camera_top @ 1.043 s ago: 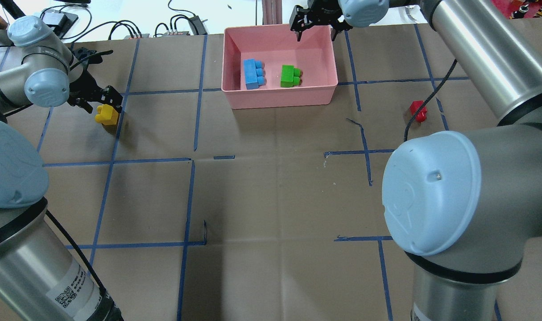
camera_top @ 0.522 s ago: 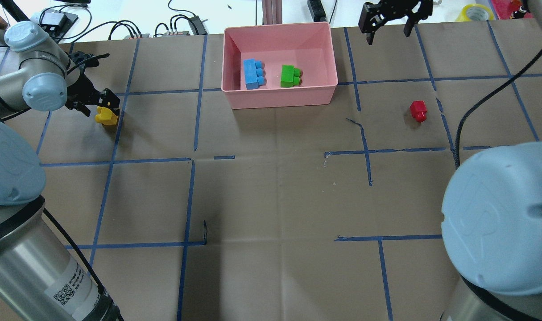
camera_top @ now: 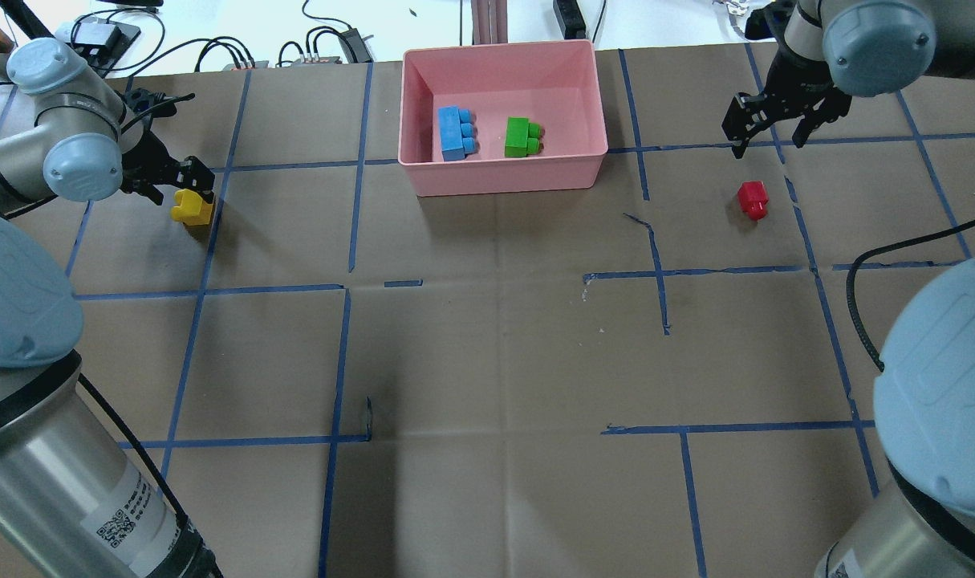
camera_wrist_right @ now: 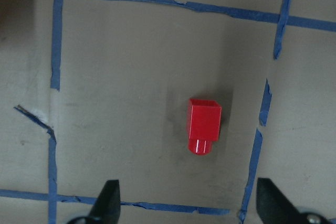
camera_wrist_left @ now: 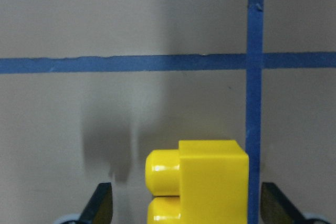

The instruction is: Put all blocks into box

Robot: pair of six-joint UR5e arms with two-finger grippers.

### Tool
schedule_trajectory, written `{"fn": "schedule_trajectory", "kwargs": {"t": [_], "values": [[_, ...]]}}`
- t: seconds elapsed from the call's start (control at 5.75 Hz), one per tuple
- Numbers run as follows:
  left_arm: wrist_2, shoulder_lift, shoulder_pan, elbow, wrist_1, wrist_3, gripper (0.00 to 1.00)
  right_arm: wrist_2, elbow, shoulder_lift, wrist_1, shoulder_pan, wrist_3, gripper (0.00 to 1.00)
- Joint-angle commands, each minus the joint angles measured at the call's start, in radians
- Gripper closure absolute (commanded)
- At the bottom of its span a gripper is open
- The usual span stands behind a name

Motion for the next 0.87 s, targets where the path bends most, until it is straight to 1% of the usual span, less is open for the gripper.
{"fn": "schedule_trajectory", "kwargs": {"t": [0.0,0.17,0.35,0.52,0.7], "values": [[-0.009,0.0,0.002,-0.001,0.002,-0.002,0.23,0.001,0.102,0.052,-0.132,-0.02,-0.003,0.09],[-0.025,0.0,0.002,-0.003,-0.001,-0.002,0.3,0.03,0.104,0.083,-0.15,-0.032,-0.01,0.09],[-0.026,0.0,0.002,-0.003,-0.006,-0.002,0.38,0.033,0.106,0.102,-0.17,-0.035,-0.018,0.09],[-0.025,0.0,0.002,-0.001,-0.009,-0.002,0.49,0.033,0.104,0.12,-0.191,-0.058,-0.018,0.09],[-0.023,0.001,0.002,0.0,-0.011,0.0,0.58,0.035,0.101,0.123,-0.191,-0.061,-0.018,0.09]]}}
